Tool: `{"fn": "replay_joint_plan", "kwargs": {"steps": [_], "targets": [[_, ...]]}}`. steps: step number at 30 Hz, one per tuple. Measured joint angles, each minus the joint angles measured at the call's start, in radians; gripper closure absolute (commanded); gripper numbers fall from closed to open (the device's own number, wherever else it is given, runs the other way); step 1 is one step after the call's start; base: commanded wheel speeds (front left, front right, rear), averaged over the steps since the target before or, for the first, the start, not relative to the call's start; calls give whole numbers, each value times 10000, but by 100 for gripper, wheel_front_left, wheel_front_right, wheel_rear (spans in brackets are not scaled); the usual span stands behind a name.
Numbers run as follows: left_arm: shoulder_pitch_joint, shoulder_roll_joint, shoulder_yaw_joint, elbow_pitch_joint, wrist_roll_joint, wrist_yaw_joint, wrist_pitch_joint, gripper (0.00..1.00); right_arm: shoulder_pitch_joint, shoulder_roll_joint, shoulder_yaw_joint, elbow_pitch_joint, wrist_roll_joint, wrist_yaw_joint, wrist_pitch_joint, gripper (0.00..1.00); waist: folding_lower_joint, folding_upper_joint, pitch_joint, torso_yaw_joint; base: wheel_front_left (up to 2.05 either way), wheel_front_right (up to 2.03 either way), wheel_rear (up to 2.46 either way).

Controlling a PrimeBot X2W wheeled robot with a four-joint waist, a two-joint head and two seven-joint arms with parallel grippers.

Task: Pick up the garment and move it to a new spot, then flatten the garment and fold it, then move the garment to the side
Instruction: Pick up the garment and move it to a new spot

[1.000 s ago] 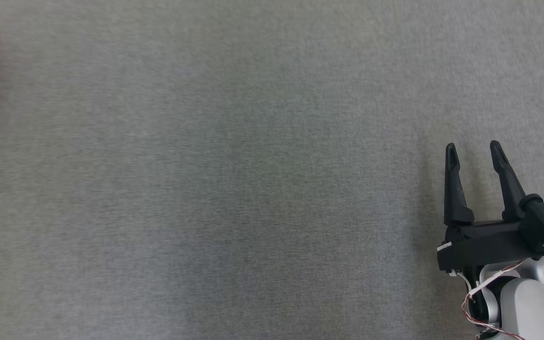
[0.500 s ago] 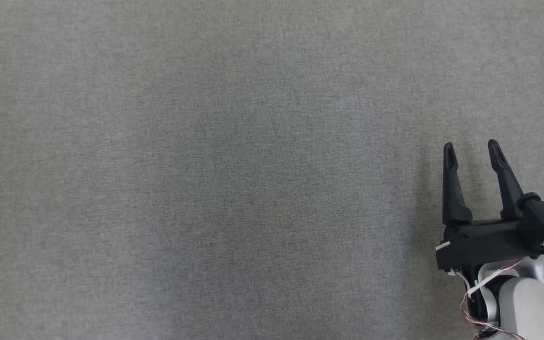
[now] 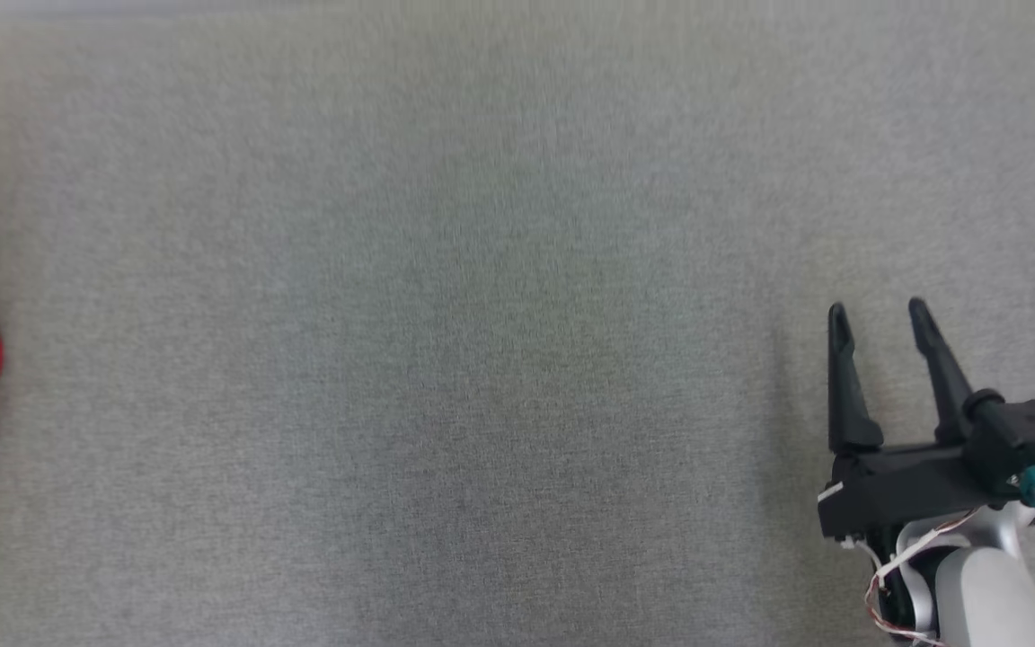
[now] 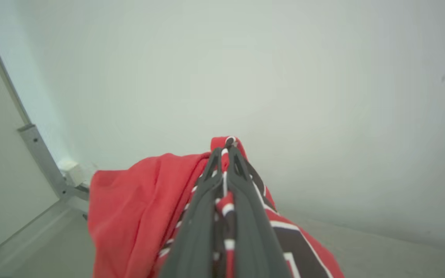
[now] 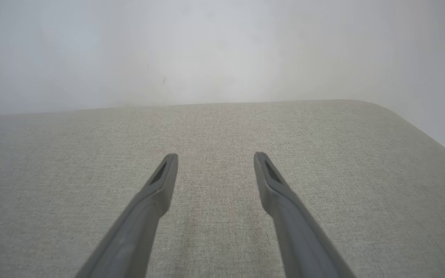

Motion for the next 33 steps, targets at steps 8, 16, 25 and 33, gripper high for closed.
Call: {"fn": "replay_joint_plan", "kwargs": {"steps": [8, 16, 25, 33], "targets": [[-829, -428, -984, -3009, 211, -84, 518, 100, 177, 2, 211, 719, 506, 0, -431, 0, -2, -1, -800, -244, 0, 0, 0], [-768, -1298, -1877, -6341, 174, 278, 1741, 100, 226, 0, 408, 1524, 974, 0, -968, 0, -1, -1, -1178, -1121, 0, 0, 0], [519, -2368, -3072, -8550, 71, 692, 2738, 100, 219, -4, 518, 2136, 1290, 0, -1371, 0, -1, -1, -1330, -2325, 0, 0, 0], [2529, -3108, -4069, -7971, -46, 878, 2740, 100, 41, 0, 815, 2485, 1538, 0, -1599, 0, -1, -1, -1191, -3175, 0, 0, 0]]}}
